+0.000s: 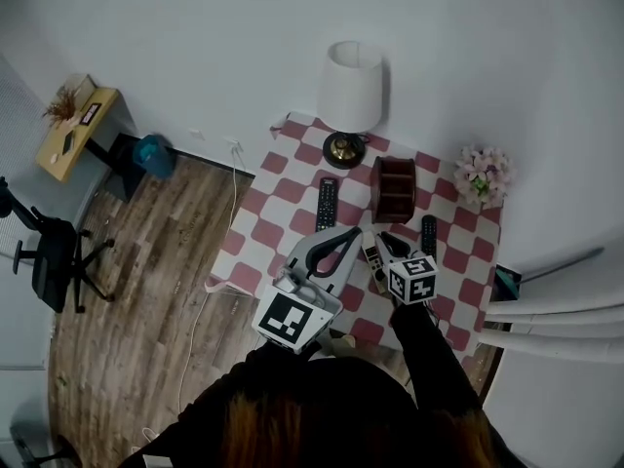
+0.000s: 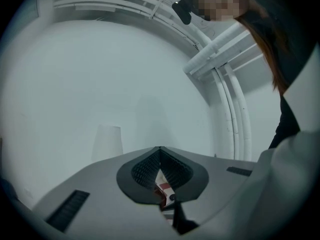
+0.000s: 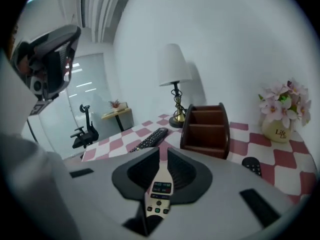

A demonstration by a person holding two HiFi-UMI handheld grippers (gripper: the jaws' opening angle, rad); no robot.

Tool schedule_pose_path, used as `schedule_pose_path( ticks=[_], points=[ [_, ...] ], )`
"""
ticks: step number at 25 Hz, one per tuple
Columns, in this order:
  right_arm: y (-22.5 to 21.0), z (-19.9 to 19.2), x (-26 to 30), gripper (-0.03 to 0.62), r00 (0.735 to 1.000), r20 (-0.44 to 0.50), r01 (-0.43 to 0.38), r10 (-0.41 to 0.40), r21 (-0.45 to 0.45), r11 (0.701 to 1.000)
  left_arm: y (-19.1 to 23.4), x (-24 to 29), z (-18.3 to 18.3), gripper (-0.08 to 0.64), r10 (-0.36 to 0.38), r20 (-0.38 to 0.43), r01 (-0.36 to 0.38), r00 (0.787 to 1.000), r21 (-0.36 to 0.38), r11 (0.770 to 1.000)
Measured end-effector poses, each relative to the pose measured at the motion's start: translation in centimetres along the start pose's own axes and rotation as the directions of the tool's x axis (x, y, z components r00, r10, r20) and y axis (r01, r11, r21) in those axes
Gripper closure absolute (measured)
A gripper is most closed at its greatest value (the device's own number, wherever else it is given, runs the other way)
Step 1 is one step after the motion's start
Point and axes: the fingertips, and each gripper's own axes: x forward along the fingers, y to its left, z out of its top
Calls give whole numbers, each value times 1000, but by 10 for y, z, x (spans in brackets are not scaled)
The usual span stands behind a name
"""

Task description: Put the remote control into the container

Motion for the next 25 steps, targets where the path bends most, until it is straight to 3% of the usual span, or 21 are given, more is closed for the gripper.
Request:
schedule_pose_path(
  ticks=[3,5,9,15,21,25],
  points=[
    [0,-20,20,424,993,-117,-5,3,-19,1000,2,-6,-2,558,11,-6,-11,1000,-3,1000],
    [-2,-34,30,372,981,-190,16,-27,-57,998,4,-9,-3,558,20,-6,-20,1000,-4,1000],
    [-3,-60,42,356,953,-292,48,-83,-126,991,9,-16,-4,558,38,-4,-38,999,0,999],
    [0,-73,54,344,935,-344,42,-89,-142,989,18,-25,-5,558,69,-13,-69,997,-1,998],
    [-2,-76,60,347,923,-372,57,-97,-118,991,23,-27,-7,558,81,-20,-81,997,-9,997],
    [-5,-71,55,372,932,-351,63,-88,-82,995,25,-27,-8,558,84,-25,-85,996,-9,996]
  ],
)
